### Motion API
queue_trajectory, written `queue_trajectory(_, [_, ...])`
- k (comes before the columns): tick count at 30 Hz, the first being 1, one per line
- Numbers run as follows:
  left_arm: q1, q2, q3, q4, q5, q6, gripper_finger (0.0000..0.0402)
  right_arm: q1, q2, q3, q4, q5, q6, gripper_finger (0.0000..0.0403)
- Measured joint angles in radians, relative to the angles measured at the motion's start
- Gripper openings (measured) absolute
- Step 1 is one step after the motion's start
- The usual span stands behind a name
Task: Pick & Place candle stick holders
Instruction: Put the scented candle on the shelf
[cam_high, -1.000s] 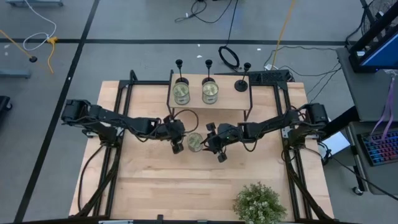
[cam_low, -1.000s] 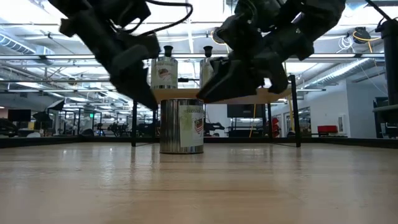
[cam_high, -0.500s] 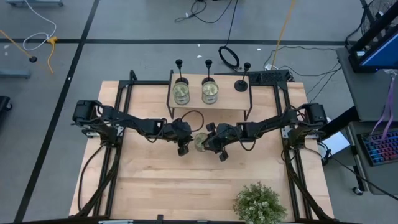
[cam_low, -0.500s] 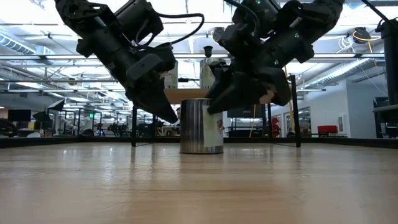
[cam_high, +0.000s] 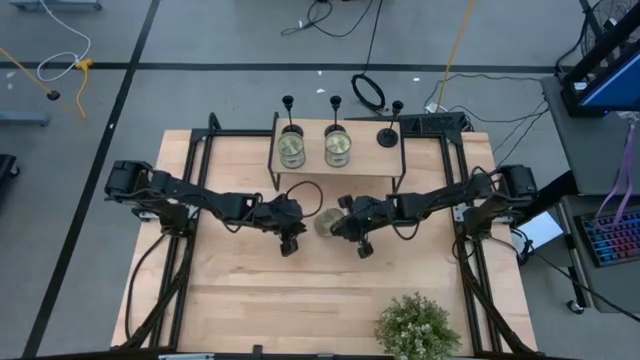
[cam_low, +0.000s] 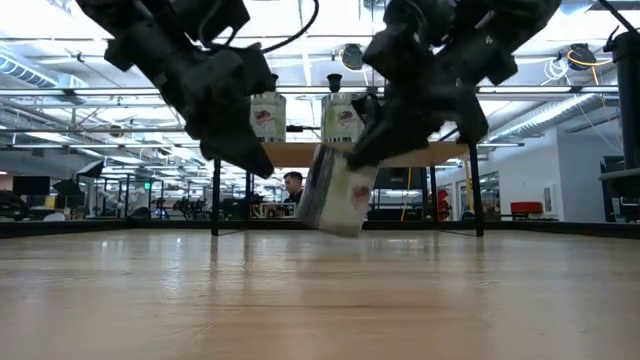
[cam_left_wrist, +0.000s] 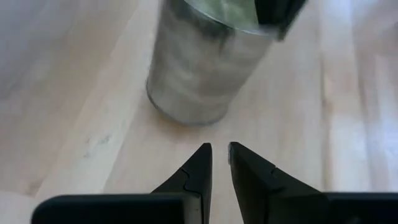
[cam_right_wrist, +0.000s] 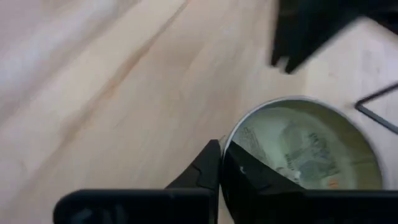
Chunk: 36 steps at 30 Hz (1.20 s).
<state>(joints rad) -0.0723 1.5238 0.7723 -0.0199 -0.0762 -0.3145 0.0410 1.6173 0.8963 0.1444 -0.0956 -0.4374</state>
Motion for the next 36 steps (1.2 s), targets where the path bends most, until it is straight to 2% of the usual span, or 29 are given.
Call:
queue_trajectory(3, [-0.022,-0.038,-0.002,-0.021,-0.001,-0.021,0.0060,0.000,-0.052,0.000,-0.027,0.044,0.090,0.0007])
queue_trajectory(8, [-0.051,-0.107,0.000,-0.009,-0.003,-0.029,0.0060,0.000,-0.172,0.003,-0.100,0.043,0.211,0.0003])
queue_trajectory(12, [-0.067,-0.154,-0.002,-0.018,-0.004,-0.031,0.0060,0.006,-0.285,0.078,-0.322,-0.003,0.238,0.0002])
queue_trajectory(14, [-0.068,-0.172,0.002,-0.009,-0.013,-0.025,0.0060,0.008,-0.317,0.136,-0.448,0.020,0.239,0.0002])
queue_trajectory(17, [-0.068,-0.181,0.000,0.004,-0.047,-0.025,0.0060,-0.007,-0.335,0.266,-0.642,0.127,0.234,0.0002])
queue_trajectory(19, [-0.068,-0.184,-0.001,-0.004,-0.095,-0.021,0.0060,-0.031,-0.338,0.351,-0.737,0.272,0.204,0.0002])
queue_trajectory(22, [-0.066,-0.186,0.000,-0.002,-0.138,-0.002,0.0060,-0.076,-0.338,0.423,-0.795,0.473,0.232,0.0004])
queue_trajectory(24, [-0.066,-0.185,0.000,-0.009,-0.140,-0.002,0.0060,-0.113,-0.343,0.441,-0.798,0.528,0.325,0.0005])
queue_trajectory(29, [-0.066,-0.185,0.000,-0.007,-0.136,0.008,0.0060,-0.227,-0.362,0.452,-0.916,0.522,0.486,0.0004])
queue_trajectory(36, [-0.066,-0.185,0.000,-0.005,-0.135,0.021,0.0060,-0.355,-0.329,0.451,-0.960,0.336,0.590,0.0003])
